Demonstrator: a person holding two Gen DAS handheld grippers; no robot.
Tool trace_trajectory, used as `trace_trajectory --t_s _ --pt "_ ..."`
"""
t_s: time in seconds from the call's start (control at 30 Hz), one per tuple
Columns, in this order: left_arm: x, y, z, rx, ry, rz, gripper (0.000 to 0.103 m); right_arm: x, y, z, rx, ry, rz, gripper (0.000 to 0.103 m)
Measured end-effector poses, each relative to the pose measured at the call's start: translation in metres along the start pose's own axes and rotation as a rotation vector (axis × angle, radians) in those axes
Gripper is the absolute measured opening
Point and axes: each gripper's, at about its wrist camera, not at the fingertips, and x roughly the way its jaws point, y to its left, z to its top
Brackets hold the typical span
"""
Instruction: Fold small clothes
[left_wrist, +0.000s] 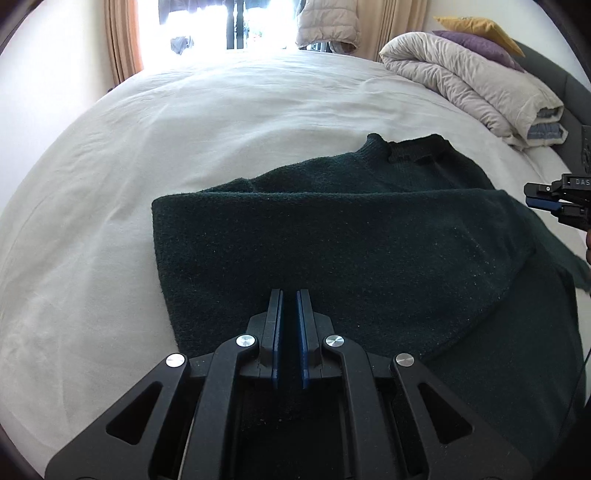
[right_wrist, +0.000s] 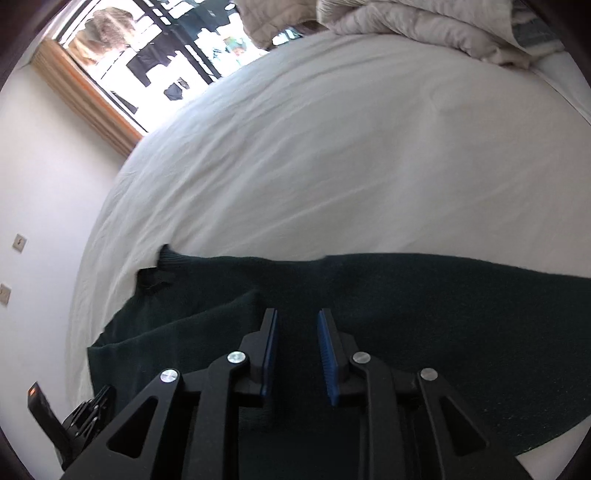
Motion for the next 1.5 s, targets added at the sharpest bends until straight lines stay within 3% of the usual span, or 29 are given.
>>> trace_trajectory --t_s 0.07,0.13,0.27,0.3,0.33,0.4,0.43,0.57,0.63,0.77,0.8,0.83,0.87,0.93,1.0,1.07,1.1,1.2,1.33,1.43,1.5 --pt "0.006 0.022 -0.001 -0.074 -0.005 -0.069 0.007 0.002 0.031 -0.006 -0.056 0.010 0.128 0.025" --pt "0.014 0.035 -0.004 -0.143 -0.009 -0.145 0.007 0.019 0.053 -0.015 -0.094 0.060 0.203 0.035" --pt "0.024 0.058 -0.008 -0.247 -0.022 -0.261 0.007 0.069 0.047 -0.036 -0.043 0.156 0.170 0.037" --pt "0.025 0.058 -0.008 -0.252 -0.023 -0.267 0.007 0.076 0.036 -0.039 -0.009 0.157 0.180 0.028" --pt "0.025 0.058 -0.009 -0.250 -0.025 -0.265 0.007 0.076 0.028 -0.040 0.031 0.141 0.206 0.013" --pt "0.025 0.055 -0.009 -0.234 -0.030 -0.245 0.007 0.072 0.001 -0.042 0.136 0.114 0.271 0.000" --pt "0.027 0.052 -0.008 -0.228 -0.033 -0.237 0.007 0.066 -0.012 -0.041 0.180 0.085 0.283 0.000" --pt "0.029 0.046 -0.008 -0.220 -0.037 -0.224 0.007 0.031 -0.045 -0.043 0.248 -0.066 0.183 0.001" --pt "0.028 0.048 -0.011 -0.223 -0.038 -0.227 0.007 0.018 -0.035 -0.046 0.198 -0.086 0.198 0.018" --pt "0.025 0.046 -0.011 -0.203 -0.043 -0.201 0.007 0.020 0.011 -0.062 0.087 -0.049 0.333 0.046" --pt "0.024 0.045 -0.012 -0.199 -0.044 -0.198 0.007 0.027 0.016 -0.065 0.072 -0.030 0.318 0.060" --pt "0.024 0.046 -0.012 -0.200 -0.045 -0.200 0.007 0.035 0.015 -0.068 0.070 -0.007 0.276 0.066" --pt "0.024 0.046 -0.013 -0.203 -0.045 -0.204 0.007 0.042 0.010 -0.071 0.077 0.001 0.263 0.062" --pt "0.025 0.048 -0.013 -0.209 -0.047 -0.212 0.007 0.038 -0.014 -0.071 0.144 -0.022 0.283 0.033" --pt "0.025 0.048 -0.013 -0.207 -0.047 -0.210 0.007 0.018 -0.050 -0.069 0.237 -0.047 0.259 0.026" --pt "0.025 0.048 -0.013 -0.202 -0.049 -0.204 0.007 -0.027 -0.079 -0.073 0.258 -0.155 0.186 0.036" --pt "0.025 0.048 -0.013 -0.199 -0.050 -0.201 0.007 -0.053 -0.096 -0.077 0.272 -0.214 0.192 0.042" --pt "0.024 0.049 -0.014 -0.199 -0.050 -0.201 0.007 -0.127 -0.166 -0.101 0.425 -0.367 0.151 0.060" --pt "0.023 0.048 -0.013 -0.189 -0.051 -0.188 0.007 -0.196 -0.266 -0.144 0.686 -0.498 0.063 0.061" --pt "0.023 0.047 -0.013 -0.176 -0.051 -0.173 0.007 -0.220 -0.320 -0.173 0.864 -0.548 0.036 0.061" --pt "0.023 0.047 -0.013 -0.170 -0.051 -0.167 0.007 -0.227 -0.342 -0.185 0.935 -0.578 0.030 0.053"
